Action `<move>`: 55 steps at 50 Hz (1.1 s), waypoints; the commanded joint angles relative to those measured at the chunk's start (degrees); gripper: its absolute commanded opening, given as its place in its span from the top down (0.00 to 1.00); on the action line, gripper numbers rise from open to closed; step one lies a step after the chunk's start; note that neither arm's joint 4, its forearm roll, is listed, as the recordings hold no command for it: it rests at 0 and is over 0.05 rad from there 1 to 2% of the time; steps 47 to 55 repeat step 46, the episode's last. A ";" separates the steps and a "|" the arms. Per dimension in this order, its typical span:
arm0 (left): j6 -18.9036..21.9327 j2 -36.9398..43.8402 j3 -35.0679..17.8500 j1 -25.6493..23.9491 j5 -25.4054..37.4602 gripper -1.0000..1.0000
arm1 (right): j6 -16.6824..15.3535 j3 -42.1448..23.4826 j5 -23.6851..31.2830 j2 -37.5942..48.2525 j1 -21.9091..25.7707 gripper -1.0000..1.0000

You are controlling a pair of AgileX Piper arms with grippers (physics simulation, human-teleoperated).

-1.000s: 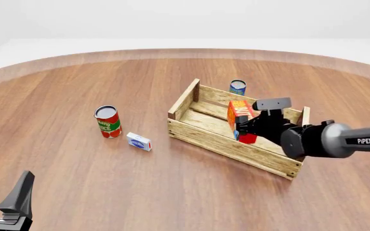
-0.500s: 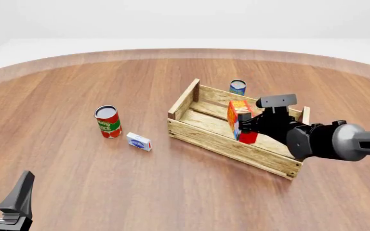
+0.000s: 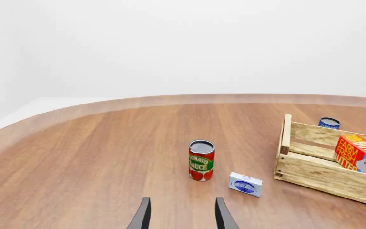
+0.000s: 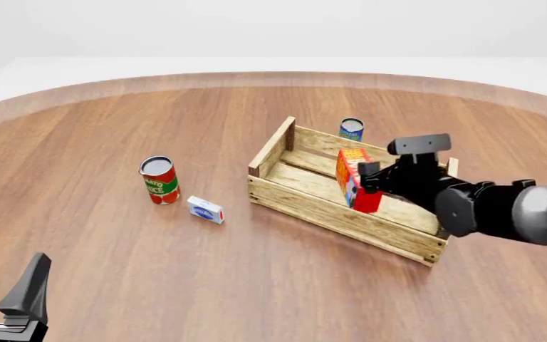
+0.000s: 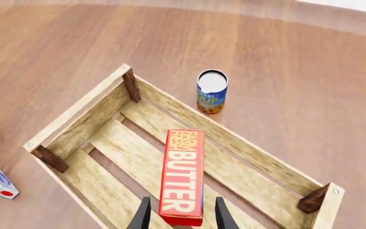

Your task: Pick up the butter and put it in the tray.

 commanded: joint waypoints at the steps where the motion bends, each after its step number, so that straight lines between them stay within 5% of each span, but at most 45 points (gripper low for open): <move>1: 0.00 0.00 0.00 0.00 0.00 0.00 | -0.06 0.87 0.41 -2.09 -0.31 0.00; 55: 0.00 0.00 0.00 0.00 0.00 0.00 | -0.75 8.04 1.60 -13.36 -2.44 0.00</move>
